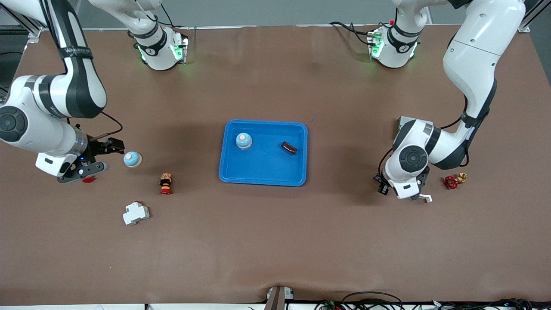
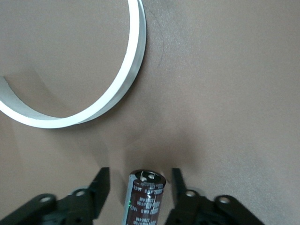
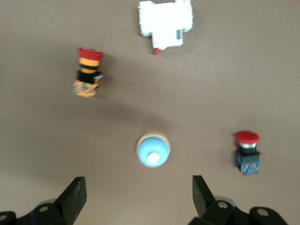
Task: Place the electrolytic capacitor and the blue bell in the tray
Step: 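Grasp a second capacitor with the left gripper while the right grasps another bell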
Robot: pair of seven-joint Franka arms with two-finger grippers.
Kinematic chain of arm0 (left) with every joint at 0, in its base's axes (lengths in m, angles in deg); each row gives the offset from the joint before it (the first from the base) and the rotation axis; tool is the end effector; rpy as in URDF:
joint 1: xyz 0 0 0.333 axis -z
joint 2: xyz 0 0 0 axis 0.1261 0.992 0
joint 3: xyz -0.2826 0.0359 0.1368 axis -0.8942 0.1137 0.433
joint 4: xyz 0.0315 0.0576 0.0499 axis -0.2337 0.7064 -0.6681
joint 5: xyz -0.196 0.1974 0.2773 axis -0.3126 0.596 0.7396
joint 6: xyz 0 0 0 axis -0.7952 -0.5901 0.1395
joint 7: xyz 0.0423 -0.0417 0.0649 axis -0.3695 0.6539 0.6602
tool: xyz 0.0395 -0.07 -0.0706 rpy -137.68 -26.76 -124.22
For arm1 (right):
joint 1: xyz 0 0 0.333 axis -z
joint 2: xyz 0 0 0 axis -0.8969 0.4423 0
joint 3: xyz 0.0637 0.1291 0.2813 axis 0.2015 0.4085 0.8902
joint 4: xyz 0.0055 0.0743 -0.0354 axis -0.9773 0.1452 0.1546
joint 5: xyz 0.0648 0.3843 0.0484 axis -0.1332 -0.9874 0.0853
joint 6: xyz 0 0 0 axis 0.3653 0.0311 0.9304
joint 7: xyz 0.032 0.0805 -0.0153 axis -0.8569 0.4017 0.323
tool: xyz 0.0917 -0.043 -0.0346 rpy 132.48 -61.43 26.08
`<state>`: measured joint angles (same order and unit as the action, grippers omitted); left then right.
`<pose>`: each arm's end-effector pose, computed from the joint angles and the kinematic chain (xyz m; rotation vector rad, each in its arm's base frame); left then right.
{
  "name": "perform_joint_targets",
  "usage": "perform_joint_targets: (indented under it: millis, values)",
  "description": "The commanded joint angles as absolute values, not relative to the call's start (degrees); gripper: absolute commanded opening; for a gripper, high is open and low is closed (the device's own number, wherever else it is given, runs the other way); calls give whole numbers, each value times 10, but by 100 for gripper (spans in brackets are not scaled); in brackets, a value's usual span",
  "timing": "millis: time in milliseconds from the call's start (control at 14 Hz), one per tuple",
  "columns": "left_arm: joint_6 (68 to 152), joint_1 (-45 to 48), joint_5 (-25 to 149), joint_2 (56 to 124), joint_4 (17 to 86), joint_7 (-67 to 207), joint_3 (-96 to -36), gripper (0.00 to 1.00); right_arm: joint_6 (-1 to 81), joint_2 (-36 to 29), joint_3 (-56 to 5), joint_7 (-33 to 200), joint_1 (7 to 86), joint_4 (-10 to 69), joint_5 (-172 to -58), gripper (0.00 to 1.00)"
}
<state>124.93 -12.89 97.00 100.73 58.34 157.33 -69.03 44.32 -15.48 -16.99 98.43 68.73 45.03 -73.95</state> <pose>0.6061 -0.1490 0.1833 -2.5532 -1.5394 -0.0035 0.5789 -0.0260 0.3516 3.0632 0.5335 -0.1830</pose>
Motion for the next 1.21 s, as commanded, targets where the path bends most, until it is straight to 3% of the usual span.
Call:
perform_joint_targets:
  millis: [0,214,571,1143]
  values:
    - [1255,-131,984,1007,586,1576,-694,32,529,-138,-156,1003,717,502,-729,100]
    - [1252,-126,984,1006,586,1580,-694,0,575,-87,-156,1005,727,503,-729,100]
    - [1229,-124,982,971,584,1589,-702,0,599,-44,-156,1028,746,505,-727,100]
    - [1228,-123,970,964,567,1658,-779,0,599,-19,-154,1028,745,538,-728,100]
